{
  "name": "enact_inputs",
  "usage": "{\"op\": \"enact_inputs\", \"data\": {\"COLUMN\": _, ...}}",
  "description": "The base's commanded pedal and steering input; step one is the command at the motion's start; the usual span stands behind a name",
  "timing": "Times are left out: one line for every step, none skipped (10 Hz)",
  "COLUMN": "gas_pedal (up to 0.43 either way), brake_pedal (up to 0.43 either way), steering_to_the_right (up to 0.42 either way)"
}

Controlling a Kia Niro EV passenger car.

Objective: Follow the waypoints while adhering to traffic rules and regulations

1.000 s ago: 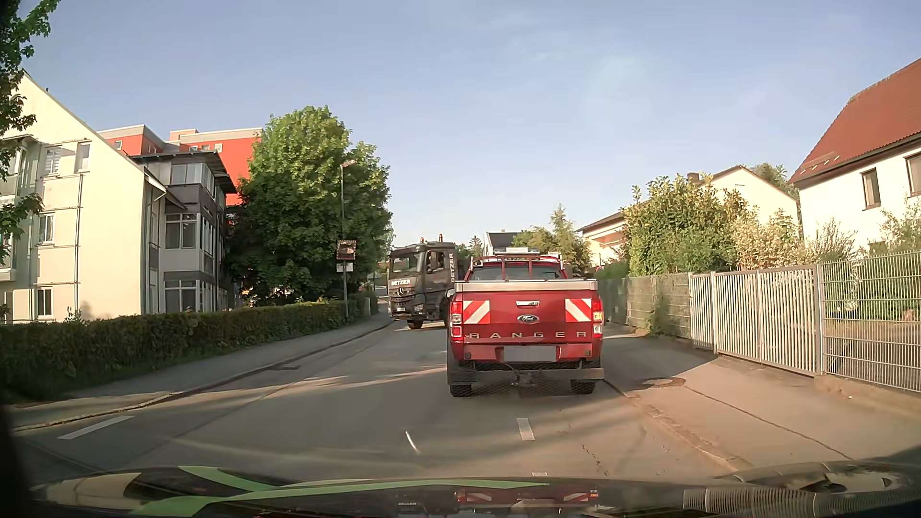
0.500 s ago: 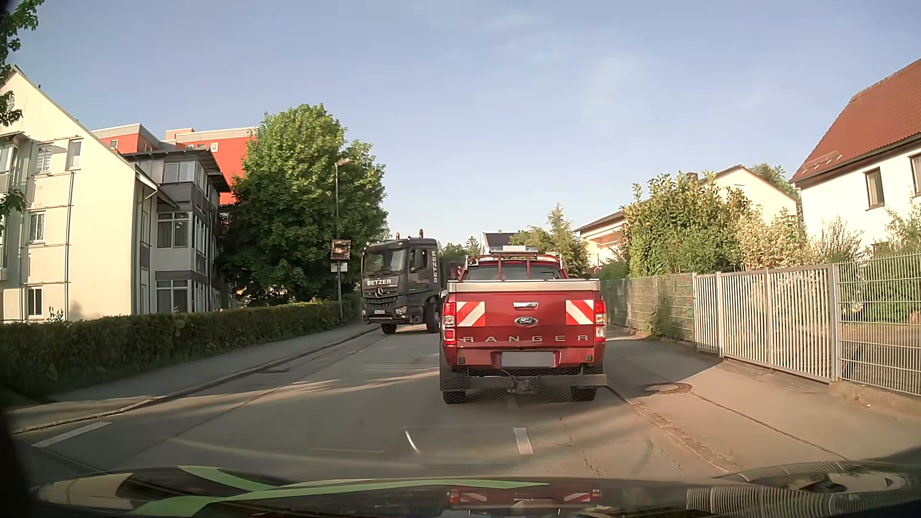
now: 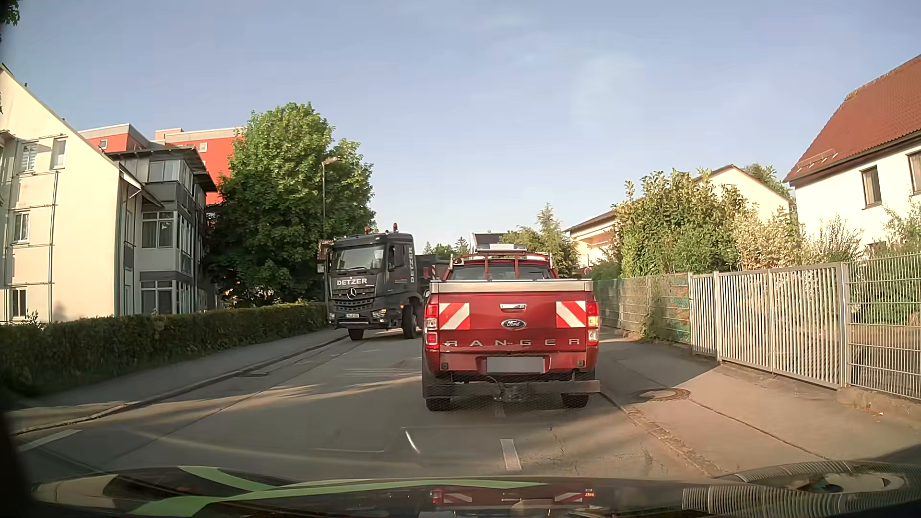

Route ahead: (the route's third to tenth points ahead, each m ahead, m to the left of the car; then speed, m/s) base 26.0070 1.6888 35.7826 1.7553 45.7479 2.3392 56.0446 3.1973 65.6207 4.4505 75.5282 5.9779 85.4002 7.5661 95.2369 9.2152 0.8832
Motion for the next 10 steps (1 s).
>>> {"op": "enact_inputs", "data": {"gas_pedal": 0.000, "brake_pedal": 0.000, "steering_to_the_right": 0.275}}
{"op": "enact_inputs", "data": {"gas_pedal": 0.000, "brake_pedal": 0.000, "steering_to_the_right": 0.297}}
{"op": "enact_inputs", "data": {"gas_pedal": 0.000, "brake_pedal": 0.000, "steering_to_the_right": 0.330}}
{"op": "enact_inputs", "data": {"gas_pedal": 0.000, "brake_pedal": 0.000, "steering_to_the_right": 0.361}}
{"op": "enact_inputs", "data": {"gas_pedal": 0.000, "brake_pedal": 0.006, "steering_to_the_right": 0.378}}
{"op": "enact_inputs", "data": {"gas_pedal": 0.000, "brake_pedal": 0.030, "steering_to_the_right": 0.379}}
{"op": "enact_inputs", "data": {"gas_pedal": 0.000, "brake_pedal": 0.079, "steering_to_the_right": 0.365}}
{"op": "enact_inputs", "data": {"gas_pedal": 0.000, "brake_pedal": 0.104, "steering_to_the_right": 0.333}}
{"op": "enact_inputs", "data": {"gas_pedal": 0.000, "brake_pedal": 0.104, "steering_to_the_right": 0.276}}
{"op": "enact_inputs", "data": {"gas_pedal": 0.000, "brake_pedal": 0.085, "steering_to_the_right": 0.231}}
